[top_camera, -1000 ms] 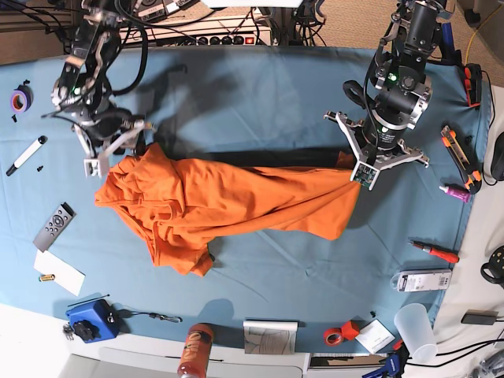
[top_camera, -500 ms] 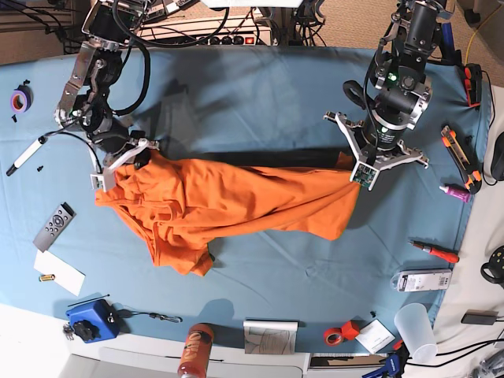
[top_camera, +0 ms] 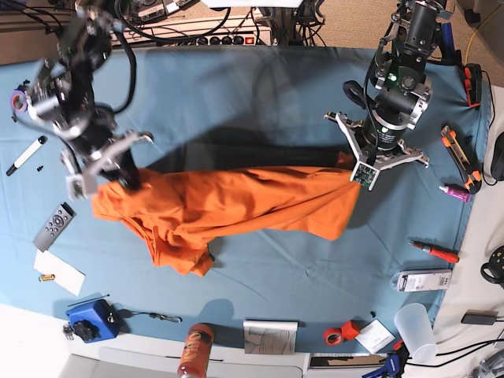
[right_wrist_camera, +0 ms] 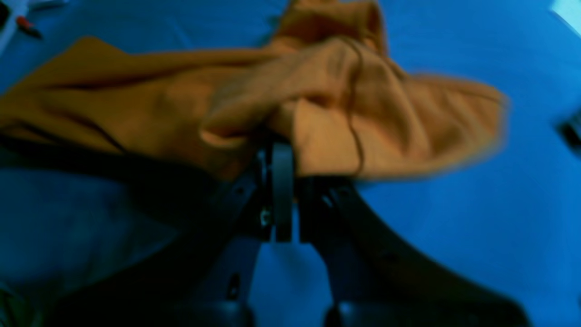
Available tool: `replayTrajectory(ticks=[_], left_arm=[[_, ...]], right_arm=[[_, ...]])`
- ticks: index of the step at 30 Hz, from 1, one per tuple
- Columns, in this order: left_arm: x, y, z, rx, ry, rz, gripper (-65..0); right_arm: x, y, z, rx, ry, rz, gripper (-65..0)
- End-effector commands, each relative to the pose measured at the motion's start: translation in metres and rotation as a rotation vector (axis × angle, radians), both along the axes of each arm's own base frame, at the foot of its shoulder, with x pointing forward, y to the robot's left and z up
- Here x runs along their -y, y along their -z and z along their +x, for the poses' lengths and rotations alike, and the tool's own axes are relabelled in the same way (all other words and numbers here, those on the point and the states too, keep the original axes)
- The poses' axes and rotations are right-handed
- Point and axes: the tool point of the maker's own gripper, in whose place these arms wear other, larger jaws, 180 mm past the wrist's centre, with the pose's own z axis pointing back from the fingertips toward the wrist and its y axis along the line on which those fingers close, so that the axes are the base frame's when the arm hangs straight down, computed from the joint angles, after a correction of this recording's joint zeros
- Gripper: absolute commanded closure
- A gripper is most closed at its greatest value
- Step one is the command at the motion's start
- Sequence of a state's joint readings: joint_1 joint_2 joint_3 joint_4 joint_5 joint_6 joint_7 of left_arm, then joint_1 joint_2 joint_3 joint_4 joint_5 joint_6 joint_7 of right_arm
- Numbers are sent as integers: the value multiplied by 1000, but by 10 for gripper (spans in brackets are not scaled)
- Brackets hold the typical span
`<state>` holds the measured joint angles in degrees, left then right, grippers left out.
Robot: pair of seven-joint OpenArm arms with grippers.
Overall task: Layout the t-shirt on the table in an organized manner, then fold the t-shirt properly
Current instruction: 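Lift the shirt with both grippers and stretch it between them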
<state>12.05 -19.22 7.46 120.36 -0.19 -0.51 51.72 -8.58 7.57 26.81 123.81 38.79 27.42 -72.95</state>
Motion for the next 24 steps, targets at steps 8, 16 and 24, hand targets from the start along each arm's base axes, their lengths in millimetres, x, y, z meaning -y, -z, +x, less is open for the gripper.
replayTrajectory(ticks=[8, 16, 24], left_arm=[[-15, 16, -24, -106, -41, 67, 0], [-13, 34, -75, -214, -30, 76, 0], [-29, -2, -82, -103, -70, 198, 0]], right_arm=[[61, -5, -64, -58, 172, -90, 0], [76, 17, -103, -196, 204, -127, 0], [70, -11, -77, -6, 185, -89, 0]])
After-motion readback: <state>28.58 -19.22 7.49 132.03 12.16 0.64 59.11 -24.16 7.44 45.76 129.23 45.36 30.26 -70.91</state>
